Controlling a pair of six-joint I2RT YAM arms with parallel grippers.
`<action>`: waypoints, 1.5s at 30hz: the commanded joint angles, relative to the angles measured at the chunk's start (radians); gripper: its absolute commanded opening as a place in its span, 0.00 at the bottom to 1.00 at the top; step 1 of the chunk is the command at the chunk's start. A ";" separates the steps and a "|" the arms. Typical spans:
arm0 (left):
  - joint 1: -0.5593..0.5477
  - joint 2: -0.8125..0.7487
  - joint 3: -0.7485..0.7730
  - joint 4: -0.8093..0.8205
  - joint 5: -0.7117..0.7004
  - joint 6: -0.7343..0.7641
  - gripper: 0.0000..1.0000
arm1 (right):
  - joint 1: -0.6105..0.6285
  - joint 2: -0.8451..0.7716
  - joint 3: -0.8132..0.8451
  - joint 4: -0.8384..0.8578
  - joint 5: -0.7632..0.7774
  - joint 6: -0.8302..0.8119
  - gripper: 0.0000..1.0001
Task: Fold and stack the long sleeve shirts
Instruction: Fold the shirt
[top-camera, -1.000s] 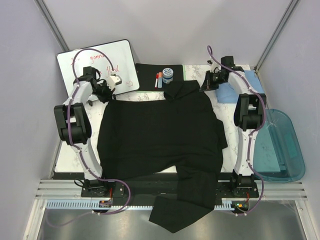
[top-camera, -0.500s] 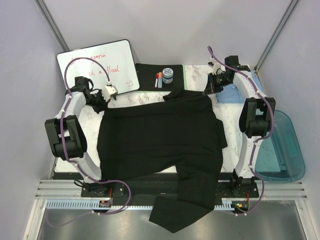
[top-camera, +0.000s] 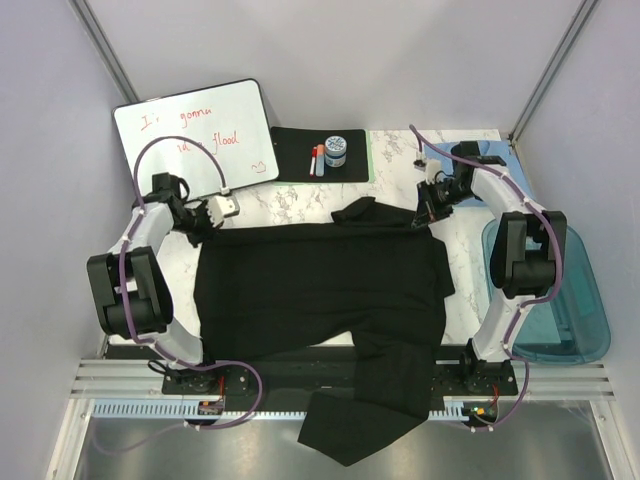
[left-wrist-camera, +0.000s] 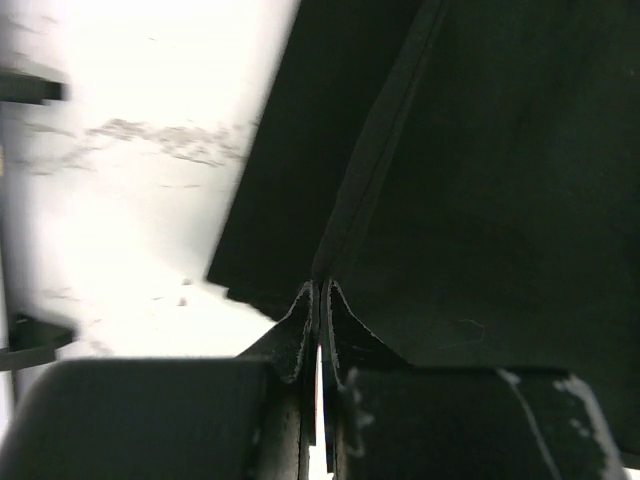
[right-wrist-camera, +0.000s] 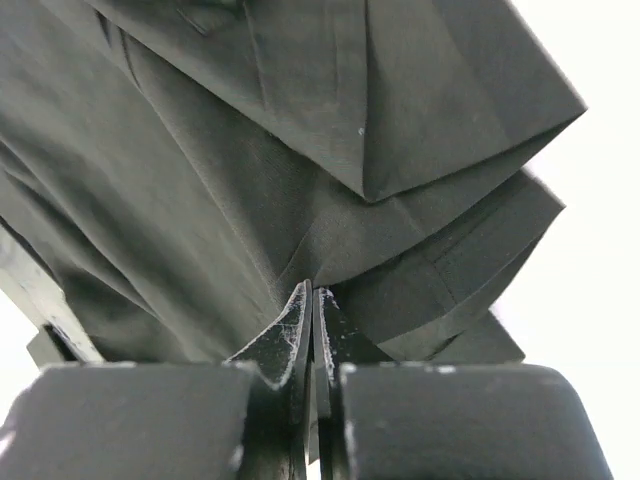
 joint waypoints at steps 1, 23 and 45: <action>0.006 -0.035 -0.079 0.044 -0.033 0.116 0.02 | -0.004 -0.017 -0.066 0.006 0.022 -0.074 0.07; -0.073 -0.038 0.059 -0.026 0.020 -0.156 0.62 | -0.005 0.118 0.175 -0.109 -0.010 0.008 0.60; -0.598 0.259 0.290 0.322 -0.026 -0.825 0.71 | 0.031 0.190 0.018 -0.009 0.098 0.015 0.38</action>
